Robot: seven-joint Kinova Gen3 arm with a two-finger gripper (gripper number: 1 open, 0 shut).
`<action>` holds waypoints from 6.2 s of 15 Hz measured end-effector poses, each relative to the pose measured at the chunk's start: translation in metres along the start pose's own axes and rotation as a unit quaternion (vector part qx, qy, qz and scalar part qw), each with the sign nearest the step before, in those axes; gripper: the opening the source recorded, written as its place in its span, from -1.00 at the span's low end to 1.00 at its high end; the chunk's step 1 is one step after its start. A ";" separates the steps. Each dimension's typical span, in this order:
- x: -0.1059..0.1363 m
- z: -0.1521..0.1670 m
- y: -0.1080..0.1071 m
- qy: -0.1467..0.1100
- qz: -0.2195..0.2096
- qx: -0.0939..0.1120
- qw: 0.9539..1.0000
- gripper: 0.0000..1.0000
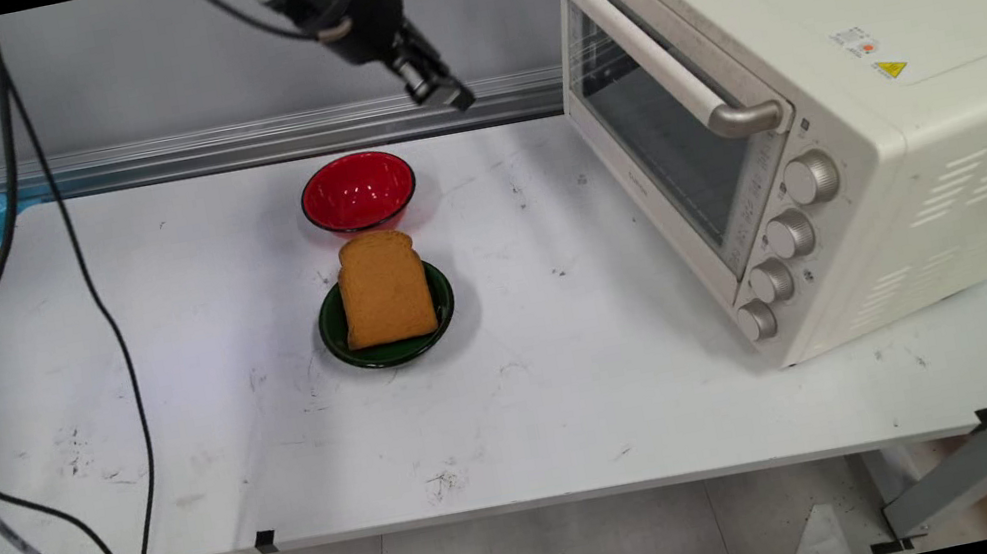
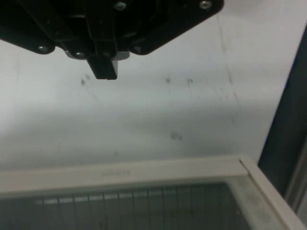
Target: Open the oven
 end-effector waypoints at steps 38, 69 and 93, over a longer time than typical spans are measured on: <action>0.133 0.031 -0.004 0.079 -0.020 0.001 0.997 -1.00; 0.095 0.051 0.003 0.058 -0.006 -0.007 0.998 -1.00; 0.010 0.046 0.000 0.021 -0.007 0.000 1.000 -1.00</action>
